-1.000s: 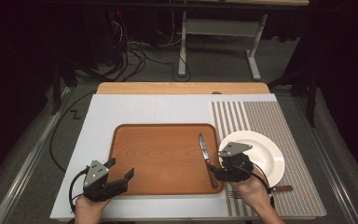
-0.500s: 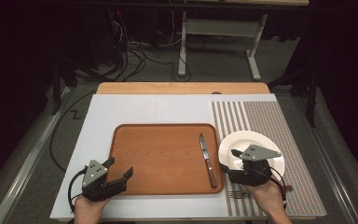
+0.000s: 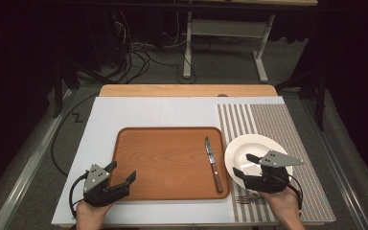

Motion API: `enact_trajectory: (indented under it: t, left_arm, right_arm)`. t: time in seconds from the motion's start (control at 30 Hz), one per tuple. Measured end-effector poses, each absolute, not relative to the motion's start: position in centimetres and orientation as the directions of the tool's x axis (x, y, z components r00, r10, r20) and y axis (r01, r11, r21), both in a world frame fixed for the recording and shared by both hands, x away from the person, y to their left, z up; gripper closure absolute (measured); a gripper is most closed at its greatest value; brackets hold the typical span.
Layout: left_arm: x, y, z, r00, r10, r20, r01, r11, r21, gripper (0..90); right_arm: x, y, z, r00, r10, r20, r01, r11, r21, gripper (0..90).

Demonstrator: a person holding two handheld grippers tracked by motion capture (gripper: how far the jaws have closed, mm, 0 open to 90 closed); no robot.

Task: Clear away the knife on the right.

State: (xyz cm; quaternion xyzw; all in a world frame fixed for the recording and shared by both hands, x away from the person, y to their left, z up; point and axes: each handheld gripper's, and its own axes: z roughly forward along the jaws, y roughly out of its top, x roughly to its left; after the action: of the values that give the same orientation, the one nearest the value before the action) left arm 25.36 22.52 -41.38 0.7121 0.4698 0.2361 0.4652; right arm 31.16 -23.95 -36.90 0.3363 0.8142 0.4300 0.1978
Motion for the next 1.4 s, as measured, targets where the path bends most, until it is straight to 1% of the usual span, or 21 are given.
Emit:
enact_trajectory:
  t: [0.53,1.2,1.4]
  left_arm:
    - [25.4,22.7,-41.3,0.441,0.891,-0.106,0.451,-0.118,0.885,24.2]
    - [25.3,22.7,-41.3,0.439,0.892,-0.103,0.448,-0.118,0.886,24.2]
    - [25.3,22.7,-41.3,0.439,0.892,-0.103,0.446,-0.118,0.887,24.2]
  right_arm:
    - [30.3,-26.5,-37.3,-0.664,0.747,0.031,0.385,0.306,0.871,32.5]
    - [29.2,-29.0,-37.9,-0.633,0.772,0.052,0.364,0.237,0.901,30.7]
    - [28.7,-30.1,-38.3,-0.617,0.782,0.083,0.369,0.195,0.909,30.2]
